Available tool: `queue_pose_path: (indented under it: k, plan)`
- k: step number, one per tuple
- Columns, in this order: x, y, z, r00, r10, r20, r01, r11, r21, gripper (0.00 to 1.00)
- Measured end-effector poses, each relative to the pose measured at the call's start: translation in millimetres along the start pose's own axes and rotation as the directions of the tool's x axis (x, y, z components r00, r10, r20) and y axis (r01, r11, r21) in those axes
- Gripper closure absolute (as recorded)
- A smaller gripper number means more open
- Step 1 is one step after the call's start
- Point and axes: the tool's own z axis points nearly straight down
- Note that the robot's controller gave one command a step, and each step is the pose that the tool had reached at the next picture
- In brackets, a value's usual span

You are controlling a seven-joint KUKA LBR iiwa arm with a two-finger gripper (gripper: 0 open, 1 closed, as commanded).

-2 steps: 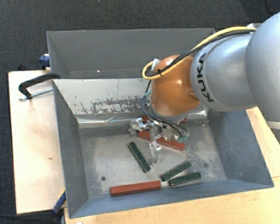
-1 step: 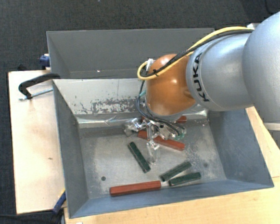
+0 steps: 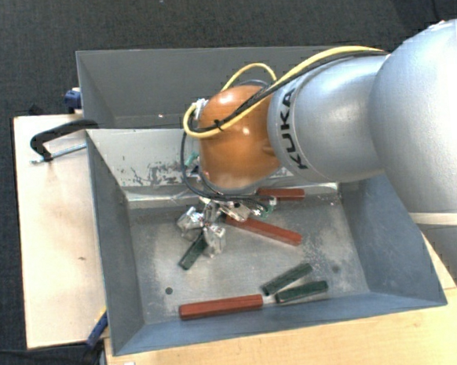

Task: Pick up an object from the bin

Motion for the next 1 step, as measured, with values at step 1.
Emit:
queue_pose_path:
  k: [1]
  plan:
    - [0.1, -0.1, 0.1, 1.000, 0.000, 0.000, 0.000, 1.000, 0.000, 1.00]
